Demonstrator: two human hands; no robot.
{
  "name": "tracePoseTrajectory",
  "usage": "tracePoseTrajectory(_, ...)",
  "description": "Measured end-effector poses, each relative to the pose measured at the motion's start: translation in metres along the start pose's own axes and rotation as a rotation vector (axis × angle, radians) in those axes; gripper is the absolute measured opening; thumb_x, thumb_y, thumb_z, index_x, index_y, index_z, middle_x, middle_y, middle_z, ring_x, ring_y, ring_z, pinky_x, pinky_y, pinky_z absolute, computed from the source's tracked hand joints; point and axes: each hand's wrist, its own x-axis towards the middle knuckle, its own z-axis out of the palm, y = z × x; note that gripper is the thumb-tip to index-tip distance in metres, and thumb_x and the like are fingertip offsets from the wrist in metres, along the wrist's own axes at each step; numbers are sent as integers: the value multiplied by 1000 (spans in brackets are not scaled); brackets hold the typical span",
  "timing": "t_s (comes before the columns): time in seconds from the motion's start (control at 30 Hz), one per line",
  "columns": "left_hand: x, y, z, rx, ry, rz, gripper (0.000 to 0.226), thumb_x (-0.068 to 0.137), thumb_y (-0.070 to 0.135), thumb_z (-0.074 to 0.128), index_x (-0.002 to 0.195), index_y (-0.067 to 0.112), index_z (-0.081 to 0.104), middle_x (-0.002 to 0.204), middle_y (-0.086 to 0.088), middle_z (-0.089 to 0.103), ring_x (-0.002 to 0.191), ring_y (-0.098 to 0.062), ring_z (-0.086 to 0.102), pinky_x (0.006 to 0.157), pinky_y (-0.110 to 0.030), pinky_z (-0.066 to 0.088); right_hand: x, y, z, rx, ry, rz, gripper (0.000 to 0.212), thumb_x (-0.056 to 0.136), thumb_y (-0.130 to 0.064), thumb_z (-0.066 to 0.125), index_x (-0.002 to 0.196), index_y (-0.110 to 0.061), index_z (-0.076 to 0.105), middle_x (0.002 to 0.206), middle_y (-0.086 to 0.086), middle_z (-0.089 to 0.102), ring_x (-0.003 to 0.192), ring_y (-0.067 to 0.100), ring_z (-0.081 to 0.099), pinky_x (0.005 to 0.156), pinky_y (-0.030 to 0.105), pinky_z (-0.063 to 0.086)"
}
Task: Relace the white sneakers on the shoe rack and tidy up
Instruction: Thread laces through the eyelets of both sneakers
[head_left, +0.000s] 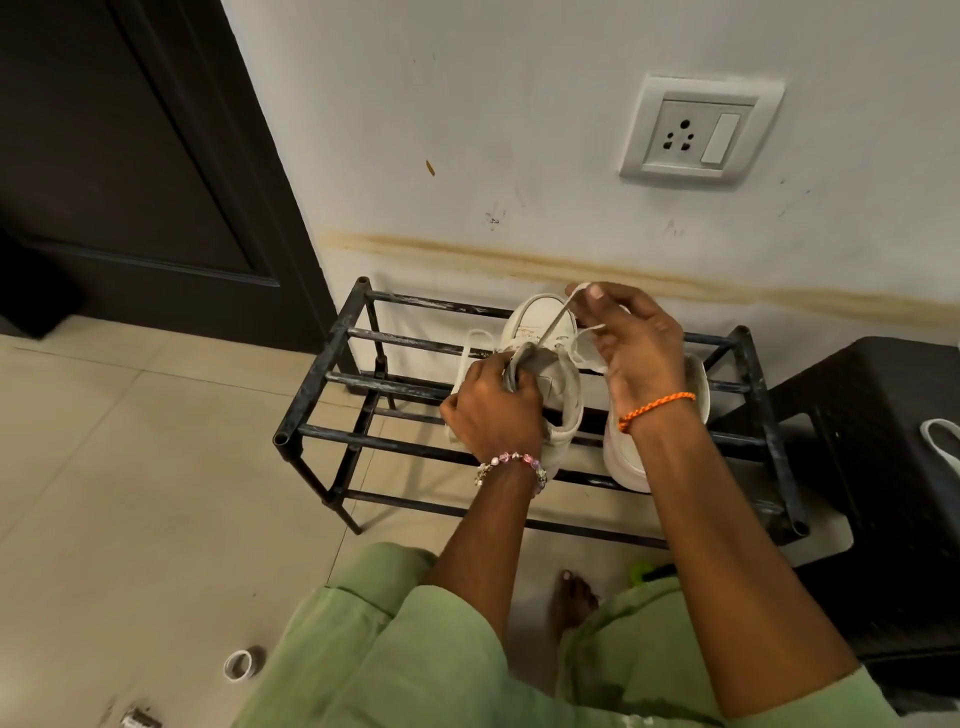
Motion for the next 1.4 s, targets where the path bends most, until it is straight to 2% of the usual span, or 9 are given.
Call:
tracePoseTrajectory(0.13,0,1,-1,9,-10,-25,19,82,22,67,99,16,71,98,1,71,90,-20,63,83,-28,23,1,-8,2,152,27,53,19,91,-1,52,76,-13,56,59,-1,65,60,16,64,68,30,54)
tracePoseTrajectory(0.3,2,0,0,21,-16,-23,18,83,23,63,98,17,71,99,2,70,91,-20,62,81,-28,22,2,26,-4,-1011,5,-223,9,84,-14,61,80,-13,69,77,7,68,72,20,59,68,27,45)
tracePoseTrajectory(0.43,2,-1,1,28,-13,-25,19,84,23,62,99,17,71,100,1,70,93,-21,62,81,-30,21,-1,35,0,-1397,-137,-202,24,86,-19,59,105,-12,71,109,15,64,104,33,57,86,36,45)
tracePoseTrajectory(0.8,3,-3,3,36,-15,-6,19,82,23,62,99,17,71,99,1,70,92,-22,63,79,-30,21,-5,30,3,-1526,-226,-147,23,86,-17,58,106,-9,65,115,16,52,102,34,55,78,33,41)
tracePoseTrajectory(0.93,3,-4,3,44,-17,6,21,82,22,62,100,17,71,100,1,70,92,-22,62,78,-29,21,2,23,-2,-1081,-155,12,18,85,-7,56,72,-18,58,98,13,60,91,25,56,72,24,35)
tracePoseTrajectory(1.03,3,-3,2,41,-9,12,20,81,20,63,99,16,71,98,0,70,92,-23,63,79,-30,21,3,10,-1,-672,-86,137,26,91,-1,48,71,-17,53,76,3,56,66,15,49,63,27,38)
tracePoseTrajectory(1.2,3,-4,2,43,-10,20,19,82,21,63,100,17,71,98,1,70,91,-22,63,80,-31,23,5,-6,5,27,38,297,29,96,2,32,75,-14,43,63,3,60,70,19,62,72,36,47)
tracePoseTrajectory(1.33,4,-5,2,44,-20,26,19,83,22,62,99,17,70,98,2,69,91,-21,62,80,-30,22,3,5,7,-500,96,85,16,94,-6,46,82,-14,52,64,2,53,55,10,53,60,23,45)
tracePoseTrajectory(1.4,5,-5,3,50,-27,26,20,83,22,61,99,17,70,99,2,69,92,-22,62,80,-31,23,1,18,6,-939,28,-116,11,91,-12,55,89,-8,65,82,7,64,74,13,60,65,19,40)
